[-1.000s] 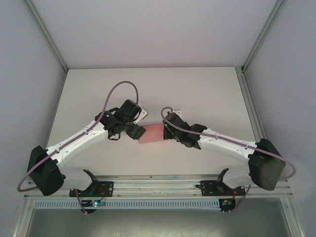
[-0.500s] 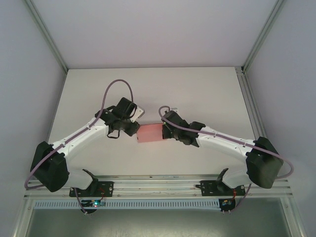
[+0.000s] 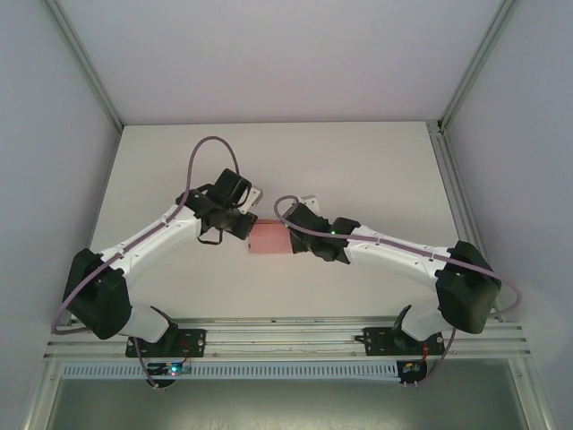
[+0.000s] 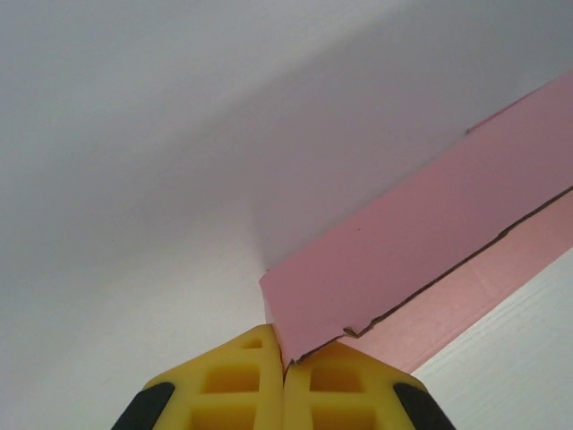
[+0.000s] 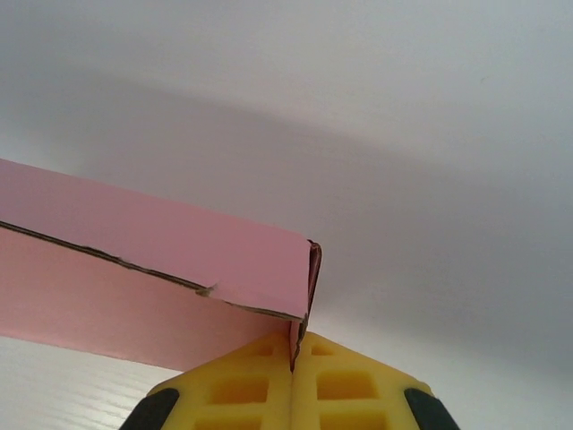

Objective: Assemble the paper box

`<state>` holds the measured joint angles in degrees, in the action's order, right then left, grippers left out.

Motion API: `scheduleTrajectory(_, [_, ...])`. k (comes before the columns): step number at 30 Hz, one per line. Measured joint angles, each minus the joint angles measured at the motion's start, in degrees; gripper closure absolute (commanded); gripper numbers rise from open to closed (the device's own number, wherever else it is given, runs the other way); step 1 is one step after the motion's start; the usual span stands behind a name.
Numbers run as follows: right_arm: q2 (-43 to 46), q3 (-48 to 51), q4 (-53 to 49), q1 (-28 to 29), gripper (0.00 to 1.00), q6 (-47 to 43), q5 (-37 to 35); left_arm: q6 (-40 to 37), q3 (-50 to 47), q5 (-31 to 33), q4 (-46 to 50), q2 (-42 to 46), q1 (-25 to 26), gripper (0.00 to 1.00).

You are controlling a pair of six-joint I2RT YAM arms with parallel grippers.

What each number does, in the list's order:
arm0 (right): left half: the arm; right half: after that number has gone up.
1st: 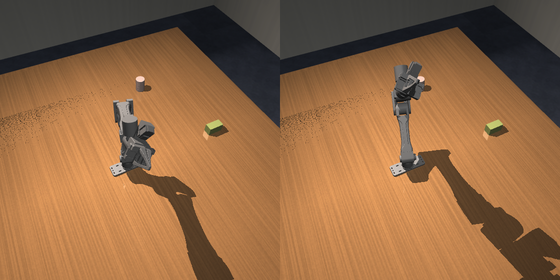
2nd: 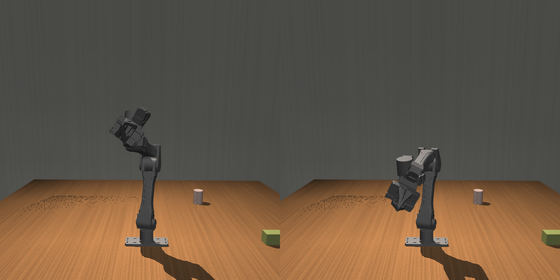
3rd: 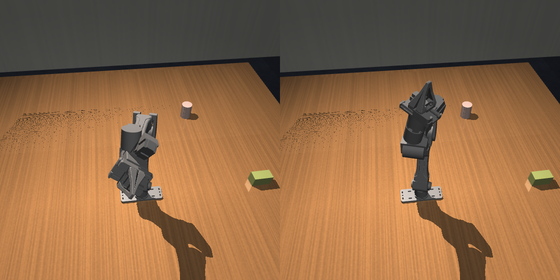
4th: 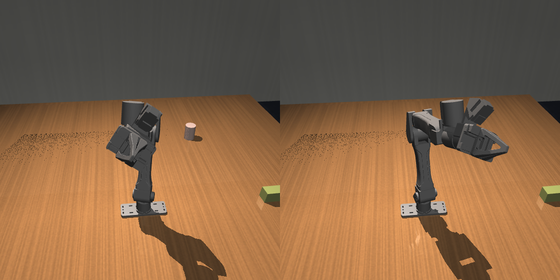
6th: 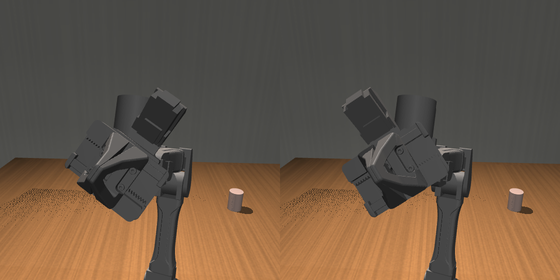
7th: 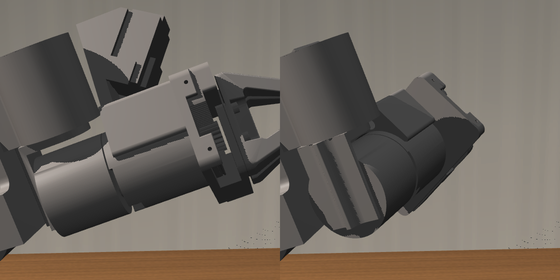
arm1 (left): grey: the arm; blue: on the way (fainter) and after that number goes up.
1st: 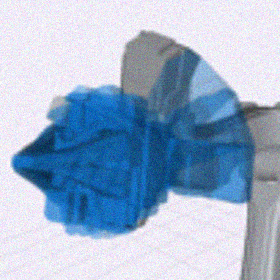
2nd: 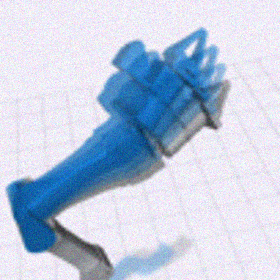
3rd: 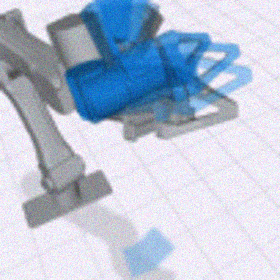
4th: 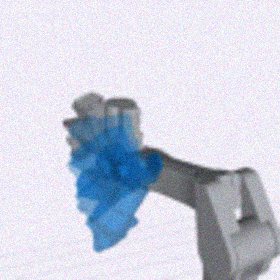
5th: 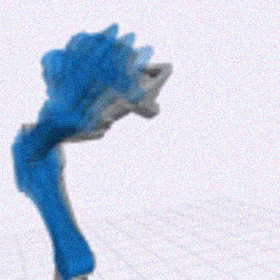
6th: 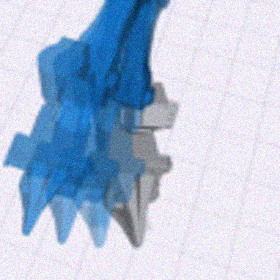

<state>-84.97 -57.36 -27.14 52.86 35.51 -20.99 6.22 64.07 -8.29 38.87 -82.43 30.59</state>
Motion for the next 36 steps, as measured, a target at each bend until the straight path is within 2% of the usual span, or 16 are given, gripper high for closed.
scheduleTrajectory(10, [-1.7,-2.2,-1.2,0.7,1.0,-1.5,-2.4,10.5,4.1,-10.5,5.1,-0.2,-5.6,1.0])
scheduleTrajectory(17, [-2.5,-2.5,-1.6,0.9,1.0,-2.1,-3.5,17.0,5.8,-18.4,6.8,-6.4,-8.6,1.0])
scheduleTrajectory(28, [-4.3,-3.8,-1.4,0.4,1.0,-2.3,-5.0,18.3,8.2,-20.0,6.9,-10.2,-9.7,1.0])
scheduleTrajectory(36, [-4.2,-3.1,0.3,0.5,1.0,-1.4,-5.0,13.5,4.6,-18.8,6.9,-6.9,-9.3,1.0])
